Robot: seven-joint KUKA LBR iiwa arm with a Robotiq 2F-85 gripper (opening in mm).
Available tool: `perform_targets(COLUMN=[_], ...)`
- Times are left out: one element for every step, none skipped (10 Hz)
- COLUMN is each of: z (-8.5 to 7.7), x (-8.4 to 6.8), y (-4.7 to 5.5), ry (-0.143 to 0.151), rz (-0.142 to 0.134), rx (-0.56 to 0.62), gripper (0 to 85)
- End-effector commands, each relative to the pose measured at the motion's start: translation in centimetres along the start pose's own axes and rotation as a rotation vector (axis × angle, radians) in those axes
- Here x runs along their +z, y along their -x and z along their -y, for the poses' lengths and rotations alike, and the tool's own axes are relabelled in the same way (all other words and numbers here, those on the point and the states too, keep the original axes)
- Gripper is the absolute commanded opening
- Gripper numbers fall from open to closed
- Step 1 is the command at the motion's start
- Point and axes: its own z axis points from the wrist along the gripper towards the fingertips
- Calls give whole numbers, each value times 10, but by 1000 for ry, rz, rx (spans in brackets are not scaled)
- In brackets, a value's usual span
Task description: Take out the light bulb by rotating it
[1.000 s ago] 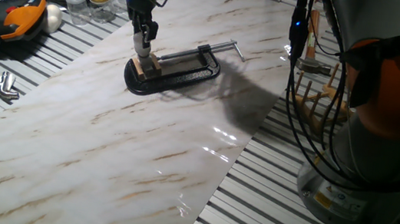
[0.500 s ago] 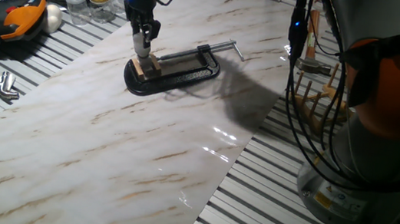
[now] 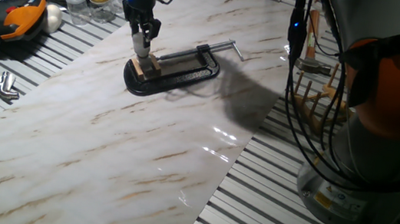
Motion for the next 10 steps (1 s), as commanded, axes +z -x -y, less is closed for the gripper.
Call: perform_targets(z=[0, 0, 0, 0, 0, 0, 0, 0, 0, 0], x=[0, 0, 0, 0, 0, 0, 0, 0, 0, 0], y=[0, 0, 0, 0, 0, 0, 0, 0, 0, 0], ry=[0, 0, -5, -23, -41, -50, -54, -55, -55, -56], rz=[-1, 2, 5, 9, 13, 15, 20, 22, 21, 21], rx=[-7, -15, -24, -44, -62, -73, -84, -89, -98, -116], gripper=[0, 0, 0, 0, 0, 0, 0, 0, 0, 0])
